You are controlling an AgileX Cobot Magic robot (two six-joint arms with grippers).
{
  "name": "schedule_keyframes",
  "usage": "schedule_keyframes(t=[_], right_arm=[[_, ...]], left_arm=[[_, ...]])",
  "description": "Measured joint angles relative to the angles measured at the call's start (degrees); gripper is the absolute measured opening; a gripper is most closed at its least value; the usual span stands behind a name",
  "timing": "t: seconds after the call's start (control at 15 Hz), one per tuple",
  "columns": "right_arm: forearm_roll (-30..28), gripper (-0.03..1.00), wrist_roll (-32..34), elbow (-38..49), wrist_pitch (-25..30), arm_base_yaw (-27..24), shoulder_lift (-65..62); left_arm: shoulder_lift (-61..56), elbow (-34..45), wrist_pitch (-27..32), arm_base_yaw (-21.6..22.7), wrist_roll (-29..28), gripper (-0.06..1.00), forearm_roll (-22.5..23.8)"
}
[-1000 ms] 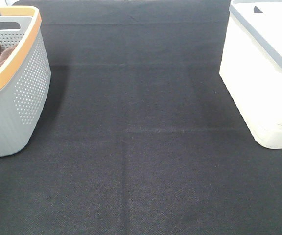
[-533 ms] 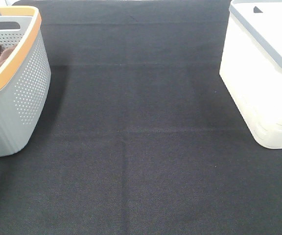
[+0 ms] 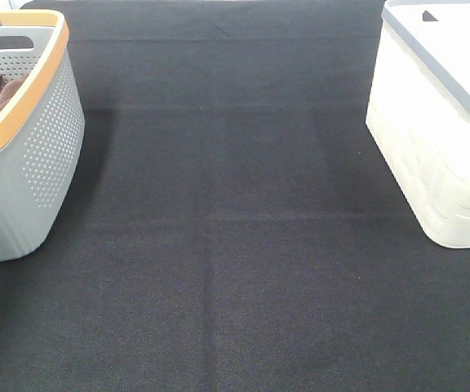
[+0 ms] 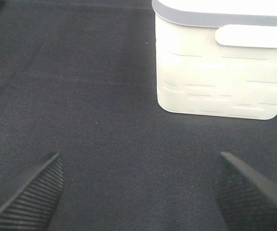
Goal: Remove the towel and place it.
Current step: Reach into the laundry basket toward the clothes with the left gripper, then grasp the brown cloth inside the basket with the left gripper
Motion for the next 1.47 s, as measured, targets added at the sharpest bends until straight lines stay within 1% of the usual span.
schedule_keyframes(t=[0.07, 0.13, 0.27, 0.4, 0.53, 0.6, 0.73, 0.93, 1.33, 1.4, 1.47], right_arm=[[0.0, 0.80, 0.0, 0.0, 0.0, 0.0, 0.0], [0.0, 0.80, 0.0, 0.0, 0.0, 0.0, 0.0], [0.0, 0.80, 0.0, 0.0, 0.0, 0.0, 0.0], [0.0, 0.80, 0.0, 0.0, 0.0, 0.0, 0.0], [0.0, 0.80, 0.0, 0.0, 0.0, 0.0, 0.0], [0.0, 0.80, 0.0, 0.0, 0.0, 0.0, 0.0], [0.0, 0.80, 0.0, 0.0, 0.0, 0.0, 0.0], [0.0, 0.80, 0.0, 0.0, 0.0, 0.0, 0.0], [0.0, 0.80, 0.0, 0.0, 0.0, 0.0, 0.0], [0.0, 0.80, 0.0, 0.0, 0.0, 0.0, 0.0], [0.0, 0.80, 0.0, 0.0, 0.0, 0.0, 0.0]], left_arm=[[0.0, 0.0, 0.0, 0.0, 0.0, 0.64, 0.0], [5.2, -5.0, 4.6, 0.0, -1.7, 0.64, 3.0], [11.6, -11.9, 9.9, 0.0, -2.6, 0.64, 5.7], [17.6, -17.8, 12.9, 1.0, -3.3, 0.64, 6.0], [22.5, -23.2, 15.8, 3.2, -3.7, 0.64, 5.4], [26.1, -26.3, 17.4, 4.9, -3.7, 0.64, 4.3], [29.3, -28.5, 18.0, 6.0, -3.7, 0.64, 2.3], [33.1, -29.2, 16.5, 6.0, -2.5, 0.64, -0.7], [38.0, -29.9, 13.3, 6.0, -2.2, 0.63, -2.6], [38.4, -29.9, 13.1, 6.0, -2.2, 0.61, -2.9], [38.7, -29.9, 13.1, 6.0, -2.0, 0.55, -3.0]])
